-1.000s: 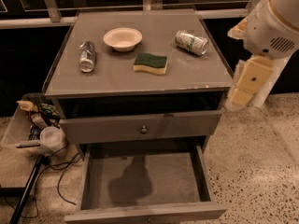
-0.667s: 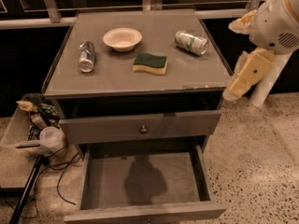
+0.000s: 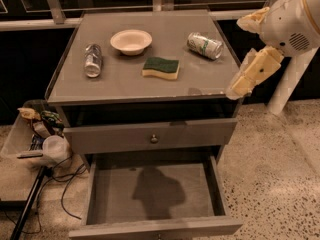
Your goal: Place sponge into middle drawer
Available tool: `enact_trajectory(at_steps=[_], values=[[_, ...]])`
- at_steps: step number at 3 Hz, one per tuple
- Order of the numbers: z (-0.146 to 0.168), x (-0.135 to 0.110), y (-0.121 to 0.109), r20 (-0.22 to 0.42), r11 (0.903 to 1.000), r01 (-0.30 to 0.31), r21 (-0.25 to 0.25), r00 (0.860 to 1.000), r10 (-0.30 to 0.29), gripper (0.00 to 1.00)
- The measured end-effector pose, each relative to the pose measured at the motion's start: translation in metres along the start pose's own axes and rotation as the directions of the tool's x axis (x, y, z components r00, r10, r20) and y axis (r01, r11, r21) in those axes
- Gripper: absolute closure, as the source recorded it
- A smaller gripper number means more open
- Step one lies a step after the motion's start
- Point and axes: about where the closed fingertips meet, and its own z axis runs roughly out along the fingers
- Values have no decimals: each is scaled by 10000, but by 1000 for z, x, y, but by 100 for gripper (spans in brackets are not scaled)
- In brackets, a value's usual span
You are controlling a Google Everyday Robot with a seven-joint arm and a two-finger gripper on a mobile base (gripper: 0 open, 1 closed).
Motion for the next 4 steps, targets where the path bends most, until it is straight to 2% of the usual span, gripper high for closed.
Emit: enact_trajectory(at_steps=[1,2,3,4], values=[[14,-17,2,136,9982,582,-158,9982,-580,0],[40,-37,-4,596,9941,1053,-280,9928,-1035,0],[65,-45,-19,1023,9954,910,-293,9909,-876,0],[86,-44,-30,1152,9967,739,-342,9909,-695,0]])
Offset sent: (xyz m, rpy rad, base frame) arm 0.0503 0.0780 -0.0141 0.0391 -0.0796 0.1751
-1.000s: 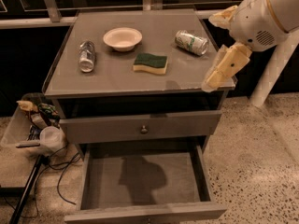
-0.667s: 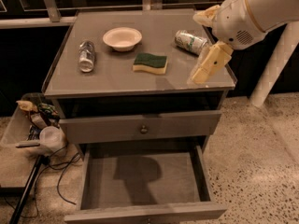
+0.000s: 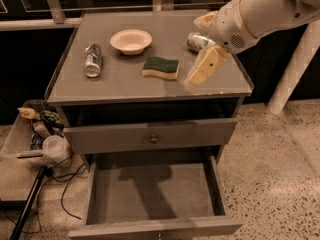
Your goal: Place sponge into middle drawer
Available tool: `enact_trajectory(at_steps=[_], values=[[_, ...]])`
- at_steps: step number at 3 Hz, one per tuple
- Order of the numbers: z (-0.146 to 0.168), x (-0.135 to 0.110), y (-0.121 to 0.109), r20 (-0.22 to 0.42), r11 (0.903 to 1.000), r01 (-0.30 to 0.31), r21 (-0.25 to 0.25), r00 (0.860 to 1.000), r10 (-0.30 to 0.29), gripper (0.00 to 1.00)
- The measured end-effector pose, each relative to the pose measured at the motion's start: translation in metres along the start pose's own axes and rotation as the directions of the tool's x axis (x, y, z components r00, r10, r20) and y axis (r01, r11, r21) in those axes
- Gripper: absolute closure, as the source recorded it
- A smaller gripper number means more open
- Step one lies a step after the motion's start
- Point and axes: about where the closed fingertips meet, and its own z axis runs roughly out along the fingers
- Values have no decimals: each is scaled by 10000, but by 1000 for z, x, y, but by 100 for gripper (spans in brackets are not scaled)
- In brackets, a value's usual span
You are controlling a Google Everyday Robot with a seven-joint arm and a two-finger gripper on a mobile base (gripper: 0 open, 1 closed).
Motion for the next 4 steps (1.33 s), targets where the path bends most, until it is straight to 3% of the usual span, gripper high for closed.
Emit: enact_trajectory(at_steps=[2,4], values=[[58,-2,-26,-527,9996,281,-19,9982,-281,0],[112,-10,-54,-489,9989,141,-451,9987,-163,0]])
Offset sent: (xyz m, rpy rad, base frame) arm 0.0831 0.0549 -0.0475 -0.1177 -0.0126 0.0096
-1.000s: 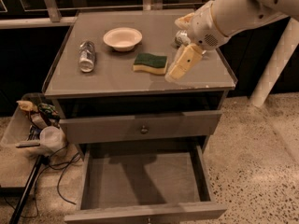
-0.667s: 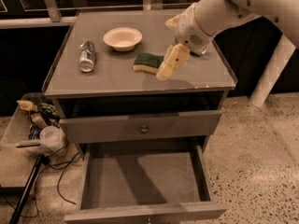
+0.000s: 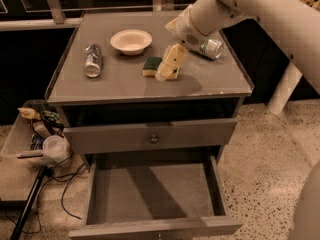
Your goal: Place sponge into middle drawer
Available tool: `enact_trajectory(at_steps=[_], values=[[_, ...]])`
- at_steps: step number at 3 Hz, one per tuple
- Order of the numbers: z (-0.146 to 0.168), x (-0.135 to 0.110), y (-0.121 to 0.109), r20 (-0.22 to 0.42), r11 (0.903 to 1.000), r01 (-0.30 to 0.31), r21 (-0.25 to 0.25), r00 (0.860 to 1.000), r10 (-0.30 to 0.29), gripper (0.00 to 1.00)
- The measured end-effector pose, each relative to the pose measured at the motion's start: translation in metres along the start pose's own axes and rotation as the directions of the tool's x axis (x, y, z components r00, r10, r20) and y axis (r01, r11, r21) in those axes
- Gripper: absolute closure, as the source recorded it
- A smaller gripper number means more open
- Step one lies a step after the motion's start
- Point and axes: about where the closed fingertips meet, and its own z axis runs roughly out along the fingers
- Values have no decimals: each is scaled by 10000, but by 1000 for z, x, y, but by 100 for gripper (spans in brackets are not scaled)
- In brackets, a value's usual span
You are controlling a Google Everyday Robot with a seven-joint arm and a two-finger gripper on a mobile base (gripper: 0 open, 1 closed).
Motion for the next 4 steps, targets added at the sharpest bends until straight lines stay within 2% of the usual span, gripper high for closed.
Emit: enact_trajectory(at_steps=[2,4], values=[[31,13,-18,58,9970,-651,-413,9978,654,0],[49,29,-22,-124,9932,-972,-646,9952,966,0]])
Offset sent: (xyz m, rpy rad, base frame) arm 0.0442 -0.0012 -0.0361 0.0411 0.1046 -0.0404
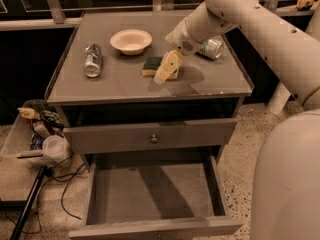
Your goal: Place sponge into middle drawer
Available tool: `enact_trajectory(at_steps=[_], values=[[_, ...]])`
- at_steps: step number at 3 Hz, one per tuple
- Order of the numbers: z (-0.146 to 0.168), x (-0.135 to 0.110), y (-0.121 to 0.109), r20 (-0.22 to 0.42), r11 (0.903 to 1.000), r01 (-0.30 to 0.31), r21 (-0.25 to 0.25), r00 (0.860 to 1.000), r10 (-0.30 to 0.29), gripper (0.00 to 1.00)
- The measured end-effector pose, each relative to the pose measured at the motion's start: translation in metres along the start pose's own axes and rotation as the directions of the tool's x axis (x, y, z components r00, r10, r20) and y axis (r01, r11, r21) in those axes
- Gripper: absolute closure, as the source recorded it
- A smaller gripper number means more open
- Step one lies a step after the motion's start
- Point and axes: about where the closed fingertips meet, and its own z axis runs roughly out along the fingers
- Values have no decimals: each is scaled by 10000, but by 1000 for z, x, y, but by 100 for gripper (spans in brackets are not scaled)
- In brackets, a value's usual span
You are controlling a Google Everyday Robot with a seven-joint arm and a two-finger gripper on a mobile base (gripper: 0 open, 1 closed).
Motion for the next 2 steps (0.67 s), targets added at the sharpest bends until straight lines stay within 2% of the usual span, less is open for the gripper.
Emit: enact_trajectory(at_steps=[2], values=[[19,25,4,-331,9986,-441,-291,9985,432,0]])
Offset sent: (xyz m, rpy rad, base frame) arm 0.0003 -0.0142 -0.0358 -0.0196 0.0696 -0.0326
